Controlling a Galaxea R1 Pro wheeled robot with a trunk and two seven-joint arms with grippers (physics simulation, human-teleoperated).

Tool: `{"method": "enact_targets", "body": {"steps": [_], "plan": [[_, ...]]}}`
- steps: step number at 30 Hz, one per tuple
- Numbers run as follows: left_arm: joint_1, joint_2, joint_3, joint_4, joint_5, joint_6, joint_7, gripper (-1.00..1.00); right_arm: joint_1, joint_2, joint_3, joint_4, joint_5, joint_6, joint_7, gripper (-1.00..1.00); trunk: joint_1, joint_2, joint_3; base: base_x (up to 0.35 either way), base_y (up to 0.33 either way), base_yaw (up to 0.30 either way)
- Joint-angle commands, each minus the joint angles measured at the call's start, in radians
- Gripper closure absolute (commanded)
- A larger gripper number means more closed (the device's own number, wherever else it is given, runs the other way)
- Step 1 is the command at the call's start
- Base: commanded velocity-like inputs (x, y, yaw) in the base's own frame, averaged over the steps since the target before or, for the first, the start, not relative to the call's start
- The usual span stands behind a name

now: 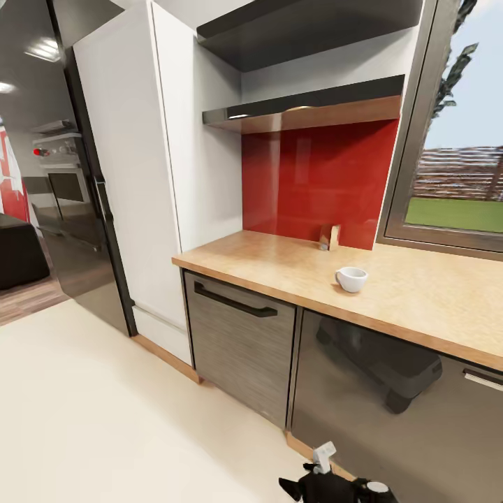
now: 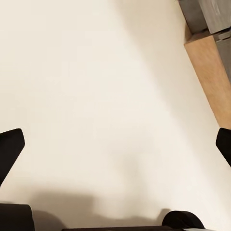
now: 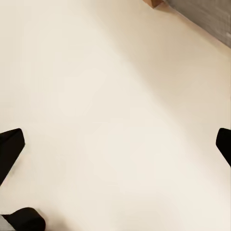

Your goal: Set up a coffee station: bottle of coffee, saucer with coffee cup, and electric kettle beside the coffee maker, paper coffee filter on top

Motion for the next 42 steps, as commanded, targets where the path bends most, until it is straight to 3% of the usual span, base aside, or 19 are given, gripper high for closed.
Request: {"method": "enact_targets", "body": {"steps": [1,4,9,10,11,14,17,18,20,21,25,26,30,33,34,36,39,41,42], "plan": [[0.000,0.000,-0.006,0.000,0.009,0.002,-0.003,-1.00,-0.021,0.006,-0.002,-0.002,0.007,0.025,0.032,-1.00,0.000,-0.001,-0.001,0.000,0.000,0.000],[0.000,0.001,-0.004,0.000,0.009,0.001,-0.003,-1.00,-0.127,0.019,0.014,-0.003,0.007,0.123,0.175,-1.00,0.000,-0.001,-0.001,0.000,0.000,0.000],[0.000,0.001,-0.003,-0.001,0.009,0.001,-0.003,-1.00,-0.251,0.025,0.019,-0.034,0.006,0.258,0.323,-1.00,0.000,-0.001,-0.001,0.000,0.000,0.000],[0.000,0.001,-0.002,-0.002,0.009,0.001,-0.003,-1.00,-0.274,0.028,0.019,-0.068,0.005,0.297,0.357,-1.00,0.000,-0.001,-0.001,0.000,0.000,0.000],[0.000,0.002,-0.002,-0.002,0.009,0.001,-0.003,-1.00,-0.308,0.043,0.025,-0.260,-0.039,0.460,0.438,-1.00,0.000,-0.001,-0.001,0.000,0.000,0.000],[0.000,0.002,-0.002,-0.002,0.009,0.001,-0.004,-1.00,-0.315,0.048,0.062,-0.428,-0.102,0.593,0.459,-1.00,0.000,-0.001,-0.001,0.000,0.000,0.000],[0.000,0.002,-0.002,-0.002,0.009,0.000,-0.003,-1.00,-0.319,0.048,0.139,-0.604,-0.164,0.745,0.466,-1.00,0.000,-0.001,-0.001,0.000,0.000,0.000],[0.000,0.002,-0.002,-0.002,0.009,0.000,-0.004,-1.00,-0.345,0.047,0.183,-0.763,-0.196,0.874,0.467,-1.00,0.000,-0.001,-0.001,0.000,0.000,0.000],[0.000,0.002,-0.002,-0.002,0.009,0.000,-0.004,-1.00,-0.377,0.046,0.194,-0.813,-0.202,0.910,0.465,-1.00,0.000,-0.001,-0.001,0.000,0.000,0.000],[0.000,0.002,-0.002,-0.002,0.009,-0.001,-0.004,-1.00,-0.439,0.044,0.204,-0.855,-0.204,0.942,0.445,-1.00,0.000,-0.001,-0.001,0.000,0.000,0.000],[0.000,0.002,-0.002,-0.002,0.009,-0.001,-0.005,-1.00,-0.564,0.029,0.212,-0.880,-0.198,0.965,0.325,-1.00,0.000,-0.001,-0.001,0.000,0.000,0.000],[0.000,0.002,-0.002,-0.002,0.009,-0.001,-0.005,-1.00,-0.653,0.006,0.214,-0.877,-0.196,0.972,0.238,-1.00,0.000,-0.001,-0.001,0.000,0.000,0.000],[0.000,0.002,-0.002,-0.002,0.009,-0.001,-0.005,-1.00,-0.808,-0.042,0.215,-0.813,-0.185,0.978,0.136,-1.00,0.000,-0.001,-0.001,0.000,0.000,0.000],[0.000,0.002,-0.002,-0.002,0.009,-0.001,-0.005,-1.00,-0.892,-0.101,0.216,-0.755,-0.157,0.980,0.100,-1.00,0.000,-0.001,-0.001,0.000,0.000,0.000],[0.000,0.002,-0.002,-0.002,0.009,-0.001,-0.005,-1.00,-0.945,-0.145,0.216,-0.715,-0.130,0.980,0.086,-1.00,0.000,-0.001,-0.001,0.000,0.000,0.000],[0.000,0.002,-0.002,-0.002,0.009,-0.001,-0.005,-1.00,-1.011,-0.201,0.217,-0.651,-0.080,0.981,0.074,-1.00,0.000,-0.001,-0.001,0.000,0.000,0.000],[0.000,0.002,-0.002,-0.002,0.009,-0.001,-0.005,-1.00,-1.081,-0.273,0.218,-0.525,0.108,0.979,0.065,-1.00,0.000,-0.001,-0.001,0.000,0.000,0.000],[0.000,0.002,-0.002,-0.002,0.009,-0.001,-0.005,-1.00,-1.091,-0.285,0.219,-0.485,0.195,0.978,0.067,-1.00,0.000,-0.001,-0.001,0.000,0.000,0.000],[0.000,0.002,-0.002,-0.002,0.009,-0.001,-0.005,-1.00,-1.096,-0.292,0.219,-0.450,0.276,0.977,0.073,-1.00,0.000,-0.001,-0.001,0.000,0.000,0.000]]}}
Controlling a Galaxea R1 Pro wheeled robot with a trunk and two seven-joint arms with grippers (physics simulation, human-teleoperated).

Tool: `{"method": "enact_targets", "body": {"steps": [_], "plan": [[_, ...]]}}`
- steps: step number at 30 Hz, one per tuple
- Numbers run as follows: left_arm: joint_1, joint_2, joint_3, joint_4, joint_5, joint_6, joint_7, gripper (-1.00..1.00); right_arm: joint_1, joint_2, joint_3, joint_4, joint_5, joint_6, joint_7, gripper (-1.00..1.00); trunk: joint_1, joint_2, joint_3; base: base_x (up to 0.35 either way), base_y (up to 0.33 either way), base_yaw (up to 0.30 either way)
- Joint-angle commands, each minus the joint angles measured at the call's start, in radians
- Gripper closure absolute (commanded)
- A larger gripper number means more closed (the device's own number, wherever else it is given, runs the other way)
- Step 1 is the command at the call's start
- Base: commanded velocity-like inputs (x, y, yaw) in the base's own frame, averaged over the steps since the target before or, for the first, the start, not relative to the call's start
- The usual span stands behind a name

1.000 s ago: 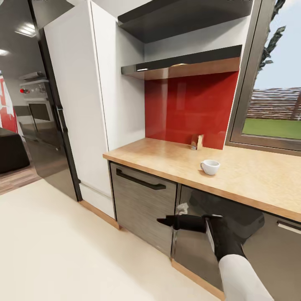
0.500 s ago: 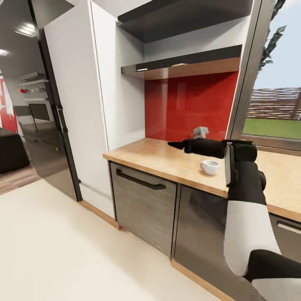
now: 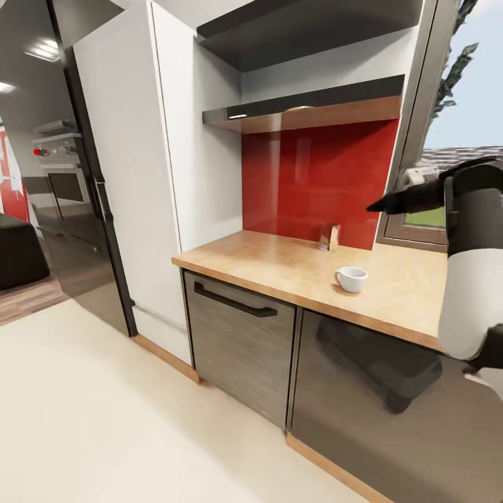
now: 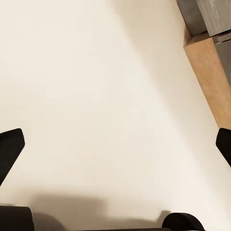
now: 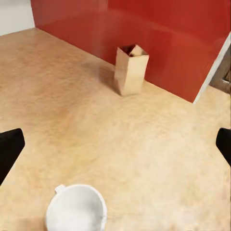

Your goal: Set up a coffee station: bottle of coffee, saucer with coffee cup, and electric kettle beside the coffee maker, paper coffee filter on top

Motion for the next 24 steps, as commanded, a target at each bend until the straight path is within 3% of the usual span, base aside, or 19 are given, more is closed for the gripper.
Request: {"method": "enact_targets", "body": {"steps": [1,2,4,6,8,15,24], "plan": [[-0.001,0.000,-0.007,0.000,0.008,0.002,-0.003,-1.00,-0.003,-0.003,-0.001,0.016,0.046,0.003,0.014,-1.00,0.000,-0.001,-0.001,0.000,0.000,0.000],[-0.001,0.000,-0.007,0.000,0.008,0.002,-0.003,-1.00,-0.006,-0.007,0.000,0.049,0.111,0.003,0.024,-1.00,0.000,-0.001,-0.001,0.000,0.000,0.000],[-0.001,0.000,-0.007,0.000,0.008,0.002,-0.003,-1.00,-0.008,-0.010,0.001,0.080,0.165,0.002,0.031,-1.00,0.000,-0.001,-0.001,0.000,0.000,0.000],[-0.001,0.000,-0.007,0.000,0.008,0.002,-0.003,-1.00,-0.010,-0.014,0.007,0.132,0.249,0.001,0.040,-1.00,0.000,-0.001,-0.001,0.000,0.000,0.000],[-0.001,0.000,-0.007,0.000,0.008,0.002,-0.003,-1.00,-0.011,-0.014,0.023,0.155,0.285,0.001,0.044,-1.00,0.000,-0.001,-0.001,0.003,0.000,0.000],[-0.001,0.000,-0.007,0.000,0.008,0.002,-0.003,-1.00,-0.007,-0.015,0.079,0.178,0.320,0.001,0.102,-1.00,0.000,-0.001,-0.001,0.077,0.000,0.000],[-0.001,0.000,-0.007,0.000,0.008,0.002,-0.003,-1.00,-0.002,-0.013,0.086,0.222,0.324,0.000,0.120,-1.00,0.000,-0.001,-0.001,0.050,0.000,0.000]]}}
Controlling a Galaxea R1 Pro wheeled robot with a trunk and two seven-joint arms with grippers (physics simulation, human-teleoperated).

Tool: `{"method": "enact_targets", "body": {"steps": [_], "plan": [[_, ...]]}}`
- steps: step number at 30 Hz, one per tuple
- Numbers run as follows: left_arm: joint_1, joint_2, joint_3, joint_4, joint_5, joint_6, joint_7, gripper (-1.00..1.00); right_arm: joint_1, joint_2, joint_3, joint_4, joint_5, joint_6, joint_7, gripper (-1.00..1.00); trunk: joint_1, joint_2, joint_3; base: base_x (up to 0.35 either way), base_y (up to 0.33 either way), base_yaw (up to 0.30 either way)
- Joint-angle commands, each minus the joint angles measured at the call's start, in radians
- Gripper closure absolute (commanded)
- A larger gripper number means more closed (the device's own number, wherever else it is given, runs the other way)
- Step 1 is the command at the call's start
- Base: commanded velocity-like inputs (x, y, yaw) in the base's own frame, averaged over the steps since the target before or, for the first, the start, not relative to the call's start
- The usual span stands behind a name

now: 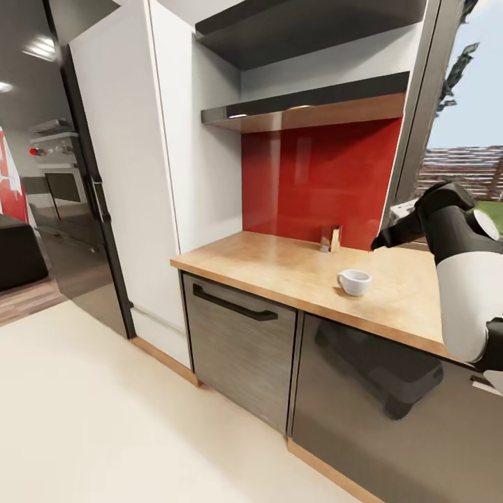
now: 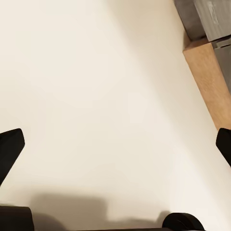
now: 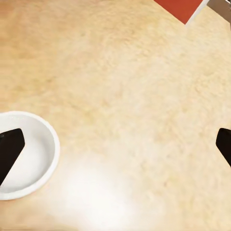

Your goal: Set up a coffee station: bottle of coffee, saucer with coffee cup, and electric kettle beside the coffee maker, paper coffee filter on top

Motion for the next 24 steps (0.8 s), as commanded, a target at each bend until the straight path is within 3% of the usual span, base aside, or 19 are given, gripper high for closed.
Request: {"method": "enact_targets", "body": {"steps": [1,24], "plan": [[-0.001,0.000,-0.007,0.000,0.008,0.002,-0.003,-1.00,0.000,0.000,-0.002,0.037,0.009,0.001,0.010,-1.00,0.000,-0.001,-0.001,0.067,0.000,0.000],[-0.001,0.000,-0.007,0.000,0.008,0.002,-0.003,-1.00,0.001,-0.001,-0.002,0.167,0.008,-0.005,0.008,-1.00,0.000,-0.001,-0.001,0.034,0.000,0.000]]}}
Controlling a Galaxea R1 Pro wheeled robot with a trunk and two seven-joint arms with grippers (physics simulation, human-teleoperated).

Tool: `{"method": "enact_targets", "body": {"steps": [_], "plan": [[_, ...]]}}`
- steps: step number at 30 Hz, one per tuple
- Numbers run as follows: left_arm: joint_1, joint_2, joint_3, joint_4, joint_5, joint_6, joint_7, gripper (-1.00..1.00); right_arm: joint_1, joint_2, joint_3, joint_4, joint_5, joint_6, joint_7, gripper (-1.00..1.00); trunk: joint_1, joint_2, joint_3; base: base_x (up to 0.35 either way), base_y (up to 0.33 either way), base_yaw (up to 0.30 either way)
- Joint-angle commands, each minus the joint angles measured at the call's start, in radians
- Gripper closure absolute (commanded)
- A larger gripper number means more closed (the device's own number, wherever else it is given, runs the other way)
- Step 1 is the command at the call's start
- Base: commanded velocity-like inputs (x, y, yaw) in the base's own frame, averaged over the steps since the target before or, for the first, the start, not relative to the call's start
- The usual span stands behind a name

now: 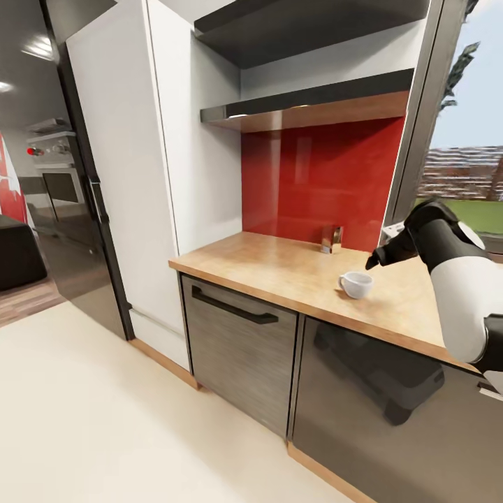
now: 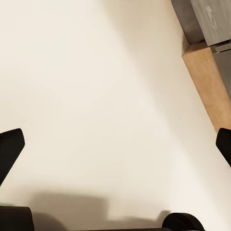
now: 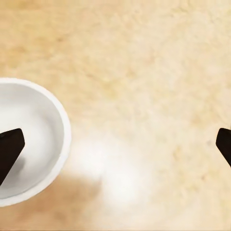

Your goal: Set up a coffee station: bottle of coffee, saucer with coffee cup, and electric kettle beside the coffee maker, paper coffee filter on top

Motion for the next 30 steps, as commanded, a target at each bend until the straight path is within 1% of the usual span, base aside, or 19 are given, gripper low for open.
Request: {"method": "enact_targets", "body": {"steps": [1,12,18,20,24,30], "plan": [[-0.001,0.000,-0.007,0.000,0.008,0.002,-0.003,-1.00,0.000,0.000,-0.004,0.002,0.010,0.002,0.010,-1.00,0.000,-0.001,-0.001,0.000,0.000,0.000],[-0.001,0.000,-0.007,0.000,0.008,0.002,-0.003,-1.00,0.000,0.002,-0.004,0.015,0.010,0.002,0.009,-1.00,0.000,-0.001,-0.001,0.003,0.000,0.000],[-0.001,0.000,-0.007,0.000,0.008,0.002,-0.003,-1.00,0.000,0.002,-0.004,0.031,0.010,0.001,0.009,-1.00,0.000,-0.001,-0.001,0.094,0.000,0.000],[-0.001,0.000,-0.007,0.000,0.008,0.002,-0.003,-1.00,0.000,0.002,-0.004,0.050,0.010,-0.016,0.008,-1.00,0.000,-0.001,-0.001,0.025,0.000,0.000],[-0.001,0.000,-0.007,0.000,0.008,0.002,-0.003,-1.00,0.001,0.002,-0.004,0.059,0.010,-0.039,0.008,-1.00,0.000,-0.001,-0.001,0.010,0.000,0.000],[-0.001,0.000,-0.007,0.000,0.008,0.002,-0.003,-1.00,0.002,0.001,-0.004,0.065,0.010,-0.046,0.009,-1.00,0.000,-0.001,-0.001,0.001,0.000,0.000]]}}
